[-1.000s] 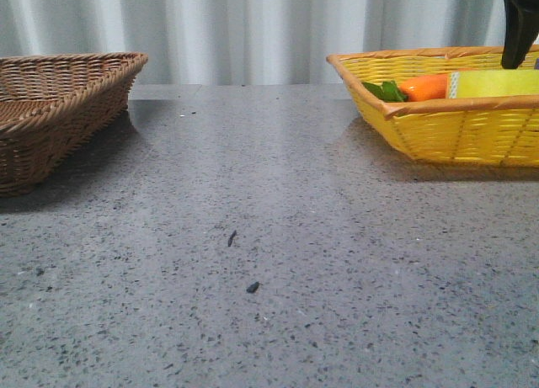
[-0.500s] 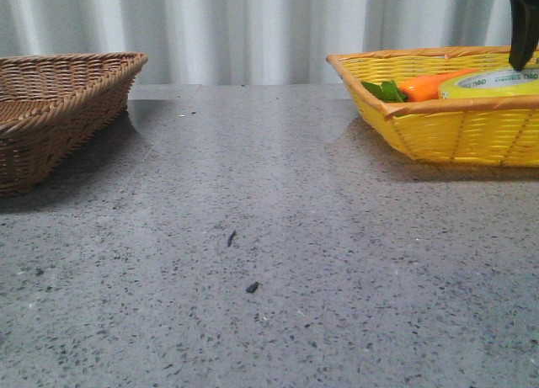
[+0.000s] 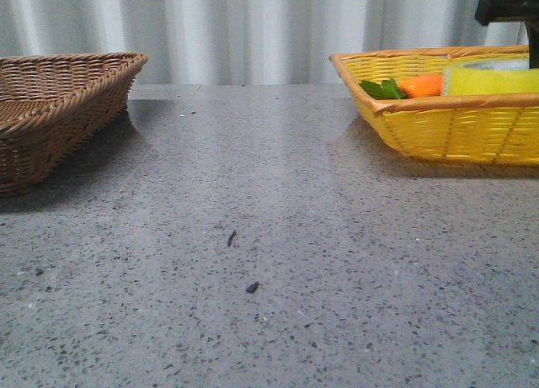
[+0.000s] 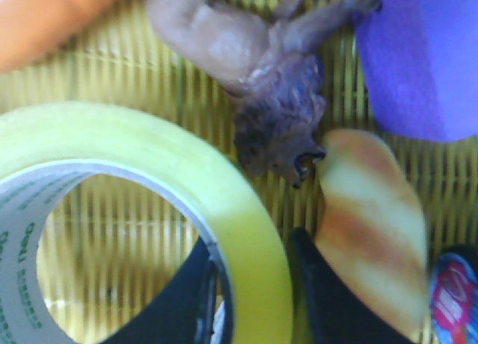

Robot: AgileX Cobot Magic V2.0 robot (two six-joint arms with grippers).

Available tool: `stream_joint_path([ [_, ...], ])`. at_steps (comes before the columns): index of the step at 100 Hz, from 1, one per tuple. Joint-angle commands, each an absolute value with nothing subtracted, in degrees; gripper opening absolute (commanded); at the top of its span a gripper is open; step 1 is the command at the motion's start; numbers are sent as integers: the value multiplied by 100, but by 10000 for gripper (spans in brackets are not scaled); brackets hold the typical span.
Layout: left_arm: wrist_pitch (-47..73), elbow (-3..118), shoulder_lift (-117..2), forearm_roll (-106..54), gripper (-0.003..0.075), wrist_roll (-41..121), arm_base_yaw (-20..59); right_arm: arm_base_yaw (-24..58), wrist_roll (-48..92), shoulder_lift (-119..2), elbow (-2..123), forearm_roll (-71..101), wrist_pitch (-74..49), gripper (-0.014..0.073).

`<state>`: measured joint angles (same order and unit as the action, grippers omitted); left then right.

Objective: Transfer tape with both arms
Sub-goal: 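Grasp the yellow tape roll with the right gripper and lift it, then carry the tape roll out and set it on the table between baskets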

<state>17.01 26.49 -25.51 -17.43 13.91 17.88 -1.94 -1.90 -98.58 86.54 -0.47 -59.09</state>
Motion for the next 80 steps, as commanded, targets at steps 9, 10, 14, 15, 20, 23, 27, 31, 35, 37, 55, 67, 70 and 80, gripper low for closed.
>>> stream_joint_path([
  [9, 1239, 2822, -2624, -1799, 367, 1379, 1835, -57, -178, -8938, 9272, 122, -5420, -62],
  [10, 1235, 2822, -2624, -1799, 367, 1379, 1835, -35, -178, -8888, 9329, 120, -5388, -61],
  [14, 1235, 2822, -2624, -1799, 367, 1379, 1835, 33, -178, -8755, 9486, 120, -5313, -61],
  [15, 1235, 2822, -2624, -1799, 367, 1379, 1835, 59, -178, -8737, 9550, 120, -5286, -61],
  [20, 1235, 2822, -2624, -1799, 367, 1379, 1835, 151, -178, -8626, 9789, 150, -5189, -61],
  [23, 1235, 2822, -2624, -1799, 367, 1379, 1835, 214, -178, -8581, 9937, 181, -5155, -61],
  [27, 1235, 2822, -2624, -1799, 367, 1379, 1835, 338, -178, -8558, 10195, 217, -5130, -61],
  [31, 1226, 2822, -2624, -1799, 367, 1379, 1835, 437, -178, -8558, 10393, 254, -5130, -62],
  [35, 1226, 2822, -2624, -1799, 367, 1379, 1835, 545, -178, -8574, 10557, 309, -5142, -62],
  [37, 1226, 2822, -2624, -1799, 367, 1379, 1835, 611, -178, -8572, 10635, 357, -5117, -61],
  [55, 1226, 2822, -2624, -1799, 367, 1379, 1835, 1310, -156, -8860, 10804, 643, -4913, -62],
  [67, 1226, 2822, -2624, -1799, 367, 1379, 1835, 1724, -156, -9307, 10804, 711, -5047, -62],
  [70, 1226, 2822, -2624, -1799, 367, 1379, 1835, 1813, -156, -9429, 10804, 711, -5089, -62],
  [80, 1226, 2822, -2624, -1799, 367, 1379, 1835, 2091, -156, -9853, 10804, 711, -5215, -62],
])
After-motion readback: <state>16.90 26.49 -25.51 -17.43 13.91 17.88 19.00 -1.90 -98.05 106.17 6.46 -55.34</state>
